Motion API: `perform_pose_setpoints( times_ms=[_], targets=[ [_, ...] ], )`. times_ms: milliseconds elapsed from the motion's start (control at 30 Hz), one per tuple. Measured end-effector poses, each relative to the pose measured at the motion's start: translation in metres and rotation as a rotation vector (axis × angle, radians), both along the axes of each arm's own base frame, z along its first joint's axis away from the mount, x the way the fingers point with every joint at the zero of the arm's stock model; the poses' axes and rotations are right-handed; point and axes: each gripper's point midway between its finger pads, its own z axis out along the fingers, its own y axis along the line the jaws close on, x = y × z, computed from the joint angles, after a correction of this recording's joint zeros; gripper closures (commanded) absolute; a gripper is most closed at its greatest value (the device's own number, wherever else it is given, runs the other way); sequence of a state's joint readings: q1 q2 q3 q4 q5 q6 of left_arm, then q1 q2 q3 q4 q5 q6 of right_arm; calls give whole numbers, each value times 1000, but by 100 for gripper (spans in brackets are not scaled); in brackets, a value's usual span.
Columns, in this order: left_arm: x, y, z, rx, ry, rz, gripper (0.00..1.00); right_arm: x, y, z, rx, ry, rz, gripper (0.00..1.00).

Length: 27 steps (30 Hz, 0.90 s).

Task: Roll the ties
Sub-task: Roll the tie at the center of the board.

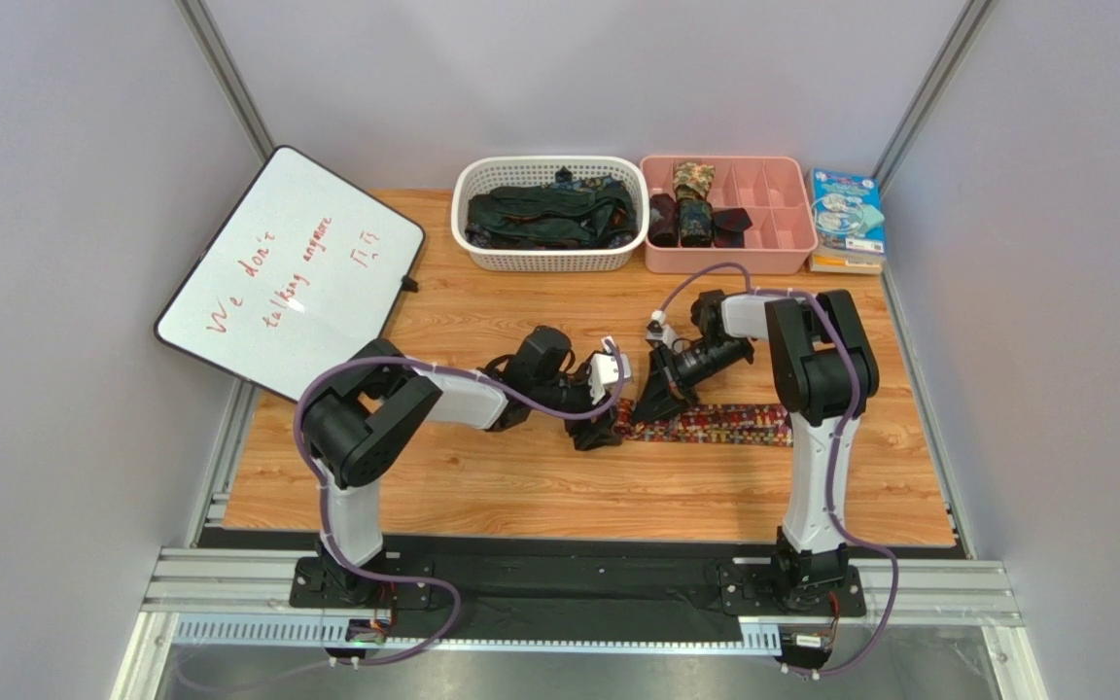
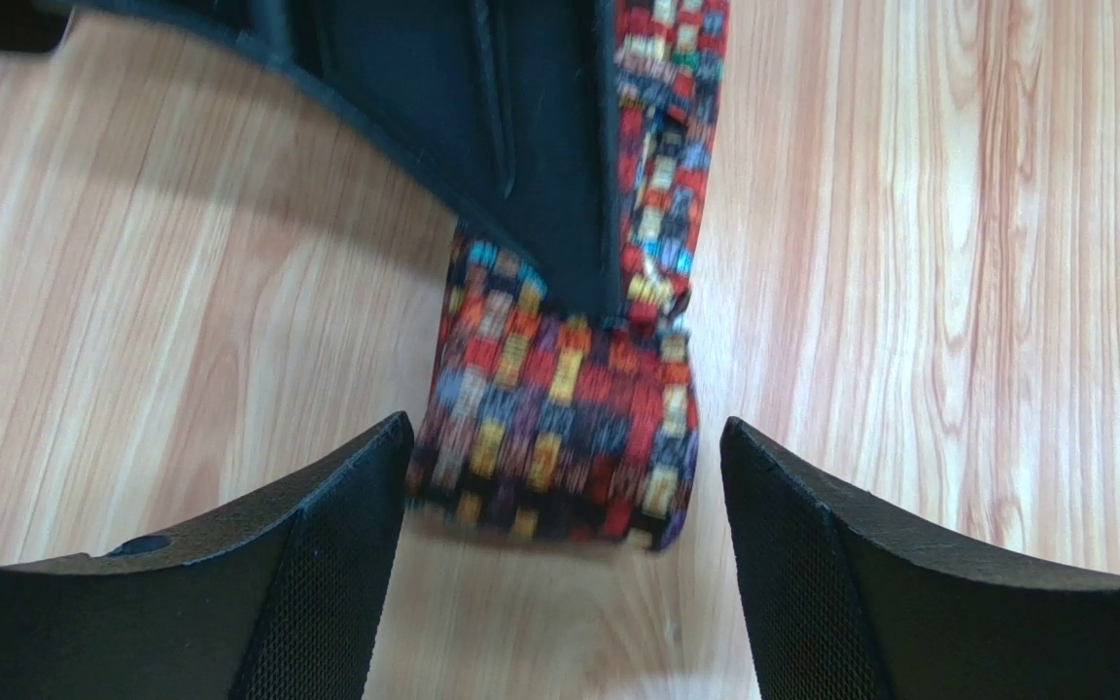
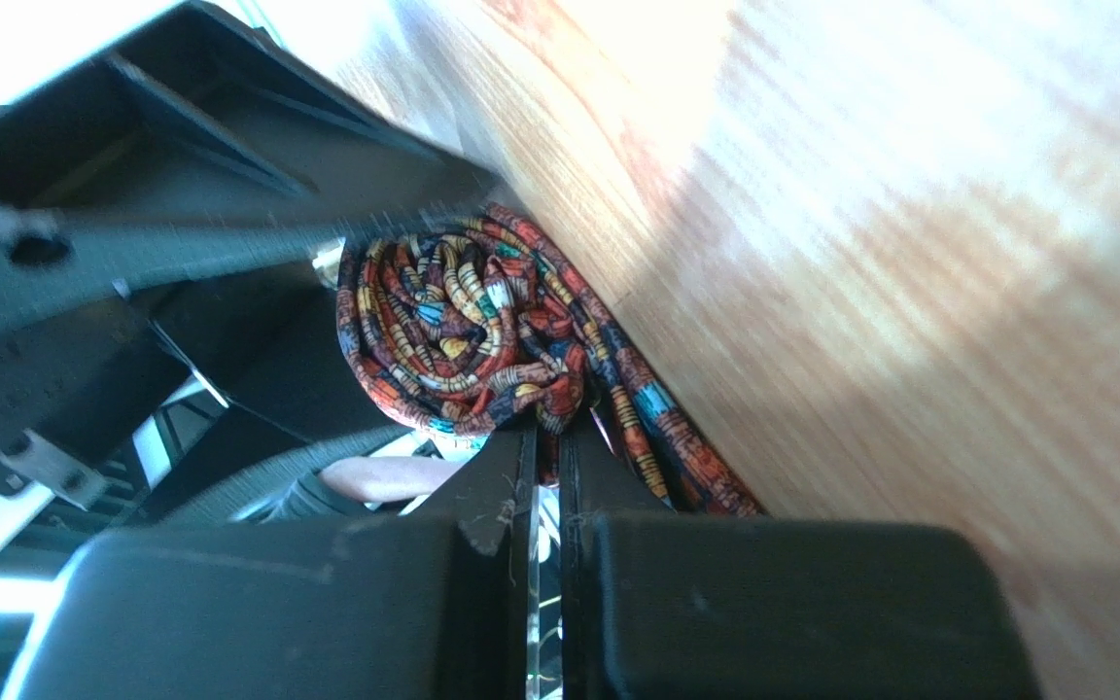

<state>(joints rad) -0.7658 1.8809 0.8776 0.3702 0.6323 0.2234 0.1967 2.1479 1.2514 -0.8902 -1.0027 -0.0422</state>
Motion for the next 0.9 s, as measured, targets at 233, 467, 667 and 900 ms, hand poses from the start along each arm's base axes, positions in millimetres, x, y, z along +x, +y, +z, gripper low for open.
perform_pose_setpoints(
  times_ms=[233, 467, 667, 900],
  targets=[
    [5, -13, -6, 3, -110, -19, 67, 3, -1, 2, -6, 3, 30, 89],
    [8, -14, -4, 143, -154, -58, 77, 6, -8, 7, -39, 8, 18, 47],
    [9, -6, -2, 310, -153, -56, 65, 14, -9, 27, -29, -41, -15, 46],
    [11, -10, -4, 432, -134, -44, 58, 18, 2, 29, 16, -25, -48, 66]
  ],
)
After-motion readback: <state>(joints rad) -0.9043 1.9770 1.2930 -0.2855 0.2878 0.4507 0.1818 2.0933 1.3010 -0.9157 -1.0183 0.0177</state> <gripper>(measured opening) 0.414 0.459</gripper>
